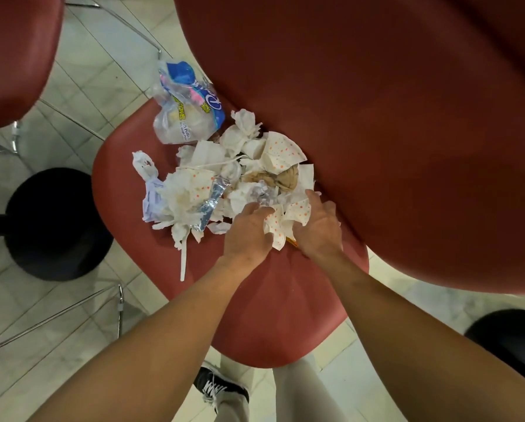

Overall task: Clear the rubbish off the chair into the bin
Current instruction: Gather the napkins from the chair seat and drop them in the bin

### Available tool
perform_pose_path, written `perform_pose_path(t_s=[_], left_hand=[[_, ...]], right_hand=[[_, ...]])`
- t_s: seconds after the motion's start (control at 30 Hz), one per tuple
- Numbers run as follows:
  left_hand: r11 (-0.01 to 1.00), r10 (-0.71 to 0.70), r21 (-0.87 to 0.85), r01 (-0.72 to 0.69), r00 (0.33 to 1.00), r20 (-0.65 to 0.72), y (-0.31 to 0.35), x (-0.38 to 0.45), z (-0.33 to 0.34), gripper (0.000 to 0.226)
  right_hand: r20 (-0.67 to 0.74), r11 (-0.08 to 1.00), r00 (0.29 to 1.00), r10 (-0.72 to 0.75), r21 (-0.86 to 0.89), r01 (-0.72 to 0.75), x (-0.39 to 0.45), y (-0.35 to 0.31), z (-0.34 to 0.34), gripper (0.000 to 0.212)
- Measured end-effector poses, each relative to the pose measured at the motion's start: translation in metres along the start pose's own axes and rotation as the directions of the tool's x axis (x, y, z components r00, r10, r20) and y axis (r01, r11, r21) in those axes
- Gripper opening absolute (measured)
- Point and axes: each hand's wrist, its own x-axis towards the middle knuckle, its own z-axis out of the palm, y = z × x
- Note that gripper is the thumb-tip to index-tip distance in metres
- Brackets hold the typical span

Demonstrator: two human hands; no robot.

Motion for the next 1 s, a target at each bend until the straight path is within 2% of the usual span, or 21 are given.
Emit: perform_pose_path(t_s=[0.43,0.53,0.77,1.0], left_hand=[[0.999,0.010,0.036,-0.005,0.990,-0.138,-0.024,-0.109,-0.070,0.044],[0.998,-0.037,0.034,0.044,0.981,-0.191,-0.046,-0.152,-0.086,0.044],[0.975,-0.214,-0.127,0.183,0.926,-0.311,-0.125,-0.266,-0.108,0.043],[0.904,-0.422,-0.243,0.353,0.831,-0.363,-0.202,-0.386,-0.106,0.046]], right_hand=[[-0.010,0.989,0.989,-0.150,0.002,0.150,-0.100,-0.055,-0.003,0.075],[0.036,0.979,0.979,-0.201,-0.040,0.202,-0.136,-0.077,0.011,0.074],[0.135,0.938,0.934,-0.329,-0.063,0.340,-0.231,-0.123,0.068,0.074],[0.259,0.872,0.861,-0.438,-0.108,0.477,-0.321,-0.152,0.134,0.068]])
